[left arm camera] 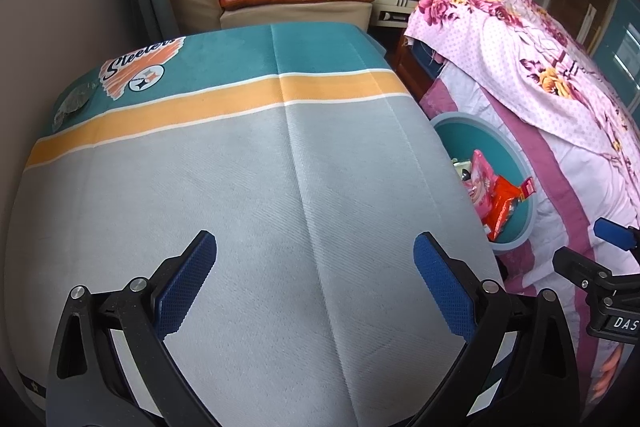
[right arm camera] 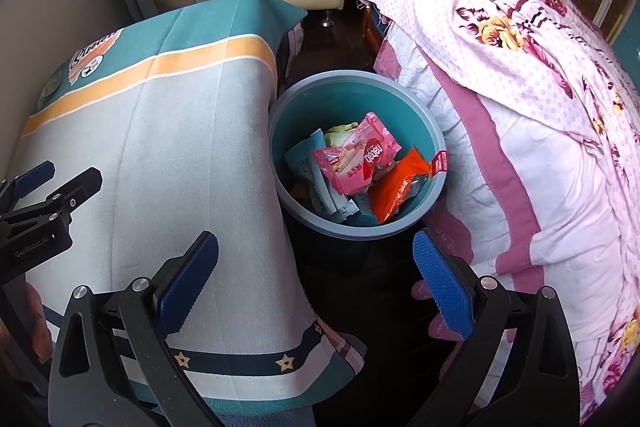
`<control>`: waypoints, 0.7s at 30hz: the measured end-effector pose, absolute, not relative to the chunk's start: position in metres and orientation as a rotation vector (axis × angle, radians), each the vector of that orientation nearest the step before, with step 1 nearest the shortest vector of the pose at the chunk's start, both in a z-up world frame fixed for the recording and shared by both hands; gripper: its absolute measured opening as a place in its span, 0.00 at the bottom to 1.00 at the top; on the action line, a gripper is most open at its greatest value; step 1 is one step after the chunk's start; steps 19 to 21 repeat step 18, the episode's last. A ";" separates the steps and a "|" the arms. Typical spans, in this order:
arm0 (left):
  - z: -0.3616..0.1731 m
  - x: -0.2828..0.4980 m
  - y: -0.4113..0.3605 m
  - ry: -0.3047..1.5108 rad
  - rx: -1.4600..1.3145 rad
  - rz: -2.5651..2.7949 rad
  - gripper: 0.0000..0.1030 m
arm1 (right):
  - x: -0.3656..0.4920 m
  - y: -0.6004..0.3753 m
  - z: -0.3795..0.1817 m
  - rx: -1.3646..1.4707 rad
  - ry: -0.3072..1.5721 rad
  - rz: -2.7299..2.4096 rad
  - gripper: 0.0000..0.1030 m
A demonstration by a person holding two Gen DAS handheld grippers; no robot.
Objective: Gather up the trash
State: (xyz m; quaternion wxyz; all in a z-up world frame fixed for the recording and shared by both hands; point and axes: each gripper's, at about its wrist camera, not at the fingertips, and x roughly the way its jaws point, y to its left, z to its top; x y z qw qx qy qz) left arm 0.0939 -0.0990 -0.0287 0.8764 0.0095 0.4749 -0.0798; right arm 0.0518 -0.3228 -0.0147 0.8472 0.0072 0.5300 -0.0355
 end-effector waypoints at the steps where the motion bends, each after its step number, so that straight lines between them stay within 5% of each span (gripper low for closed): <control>1: -0.029 0.094 -0.098 0.991 0.019 -0.166 0.96 | 0.052 -0.323 -0.015 0.015 1.117 -0.075 0.91; 21: -0.035 0.103 -0.093 1.002 0.012 -0.141 0.96 | 0.059 -0.324 -0.019 0.020 1.125 -0.081 0.91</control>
